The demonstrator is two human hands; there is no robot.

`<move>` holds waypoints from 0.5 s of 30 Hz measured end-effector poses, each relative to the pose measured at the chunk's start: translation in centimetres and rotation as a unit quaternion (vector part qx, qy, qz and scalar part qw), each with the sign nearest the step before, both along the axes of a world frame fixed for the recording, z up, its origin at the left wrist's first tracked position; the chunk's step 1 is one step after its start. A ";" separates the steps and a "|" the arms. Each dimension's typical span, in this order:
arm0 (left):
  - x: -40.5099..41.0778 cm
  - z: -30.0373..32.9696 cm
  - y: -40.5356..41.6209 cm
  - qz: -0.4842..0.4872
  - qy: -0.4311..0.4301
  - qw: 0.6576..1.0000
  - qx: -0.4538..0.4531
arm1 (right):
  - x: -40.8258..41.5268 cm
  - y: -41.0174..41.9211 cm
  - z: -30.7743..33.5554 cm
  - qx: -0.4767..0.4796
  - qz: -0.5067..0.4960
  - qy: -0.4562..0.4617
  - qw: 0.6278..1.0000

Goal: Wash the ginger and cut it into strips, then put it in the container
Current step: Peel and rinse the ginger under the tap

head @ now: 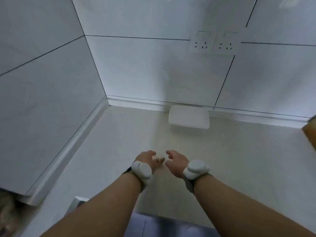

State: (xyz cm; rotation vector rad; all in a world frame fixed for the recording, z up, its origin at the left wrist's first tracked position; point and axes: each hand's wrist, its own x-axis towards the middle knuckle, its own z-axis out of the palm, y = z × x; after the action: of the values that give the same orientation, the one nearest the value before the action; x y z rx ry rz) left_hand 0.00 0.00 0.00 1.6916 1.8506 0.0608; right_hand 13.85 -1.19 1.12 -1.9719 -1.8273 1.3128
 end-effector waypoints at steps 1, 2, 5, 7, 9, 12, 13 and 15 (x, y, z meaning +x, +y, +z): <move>-0.2 -0.2 0.1 -0.005 0.003 1.000 -0.009 | -0.3 0.0 -0.4 0.000 -0.004 -0.003 1.000; -0.4 -0.5 0.2 -0.003 0.001 1.000 -0.009 | -0.6 0.0 -0.7 0.002 -0.010 -0.007 1.000; -0.7 -2.0 0.3 -0.007 0.004 1.000 -0.021 | -1.5 0.1 -1.6 -0.008 -0.011 -0.015 1.000; -0.7 -2.9 0.2 -0.003 -0.004 1.000 -0.007 | -1.9 0.3 -2.1 -0.011 -0.009 -0.019 1.000; -0.8 -3.6 0.3 0.005 -0.006 1.000 0.007 | -2.1 0.3 -2.6 -0.016 -0.013 -0.015 1.000; -1.0 -4.2 0.5 0.008 -0.007 1.000 0.025 | -2.2 -0.2 -3.2 -0.024 -0.058 0.019 0.998; -1.0 -4.3 0.5 0.013 -0.015 0.999 0.033 | -2.2 -0.4 -3.3 -0.019 -0.088 0.038 0.995; -0.7 -4.4 0.4 0.017 -0.033 0.998 0.048 | -1.9 -1.0 -3.4 -0.007 -0.160 0.076 0.984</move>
State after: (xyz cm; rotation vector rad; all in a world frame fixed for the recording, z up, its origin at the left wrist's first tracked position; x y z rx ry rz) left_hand -0.72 0.44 -4.38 1.7017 1.8524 0.2200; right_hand 11.90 -2.16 -2.28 -2.0034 -1.3684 1.3322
